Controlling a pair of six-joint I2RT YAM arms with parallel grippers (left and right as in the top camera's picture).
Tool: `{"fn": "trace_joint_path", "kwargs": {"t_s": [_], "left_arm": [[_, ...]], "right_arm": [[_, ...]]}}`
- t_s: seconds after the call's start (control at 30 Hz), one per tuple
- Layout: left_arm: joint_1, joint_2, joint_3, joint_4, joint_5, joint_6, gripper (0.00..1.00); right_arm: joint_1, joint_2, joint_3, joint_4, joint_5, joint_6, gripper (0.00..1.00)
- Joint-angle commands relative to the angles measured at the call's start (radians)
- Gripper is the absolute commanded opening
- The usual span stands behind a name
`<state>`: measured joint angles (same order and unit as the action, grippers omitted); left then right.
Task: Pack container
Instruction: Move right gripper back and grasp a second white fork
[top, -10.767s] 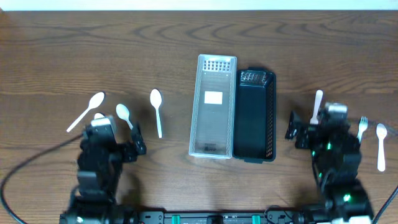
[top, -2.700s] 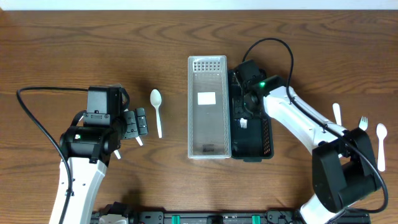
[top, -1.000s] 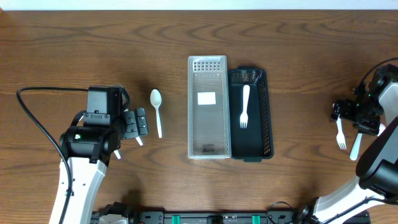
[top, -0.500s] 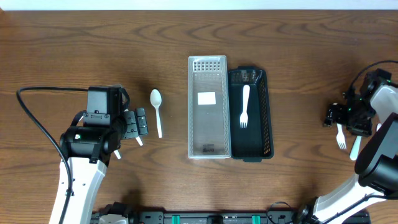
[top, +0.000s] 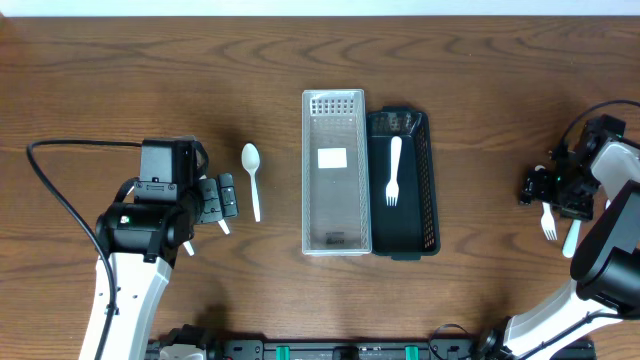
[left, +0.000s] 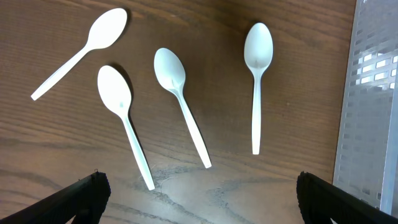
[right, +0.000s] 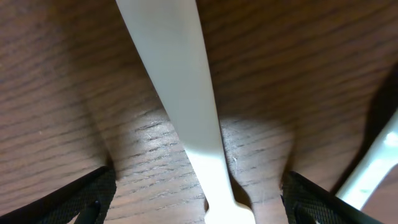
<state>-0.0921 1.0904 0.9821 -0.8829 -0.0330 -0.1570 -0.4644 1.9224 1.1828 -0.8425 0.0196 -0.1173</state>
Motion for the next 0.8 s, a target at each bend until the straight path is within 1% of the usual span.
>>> {"fn": "trace_joint_path", "kwargs": {"t_s": [0.0,0.17,0.5,0.77], "left_arm": [[0.005,0.002,0.005,-0.004,-0.008,0.003,0.98],[0.005,0.002,0.005,-0.004,-0.008,0.003,0.98],[0.005,0.002,0.005,-0.007,-0.008,0.003,0.98],[0.005,0.002,0.005,-0.007,-0.008,0.003,0.98]], "right_arm": [[0.008,0.011,-0.025,0.011,-0.001,-0.012,0.88],[0.008,0.011,-0.039,0.021,-0.002,-0.011,0.87],[0.008,0.011,-0.039,0.024,-0.008,-0.011,0.54],[0.008,0.011,-0.039,0.027,-0.036,-0.011,0.38]]}}
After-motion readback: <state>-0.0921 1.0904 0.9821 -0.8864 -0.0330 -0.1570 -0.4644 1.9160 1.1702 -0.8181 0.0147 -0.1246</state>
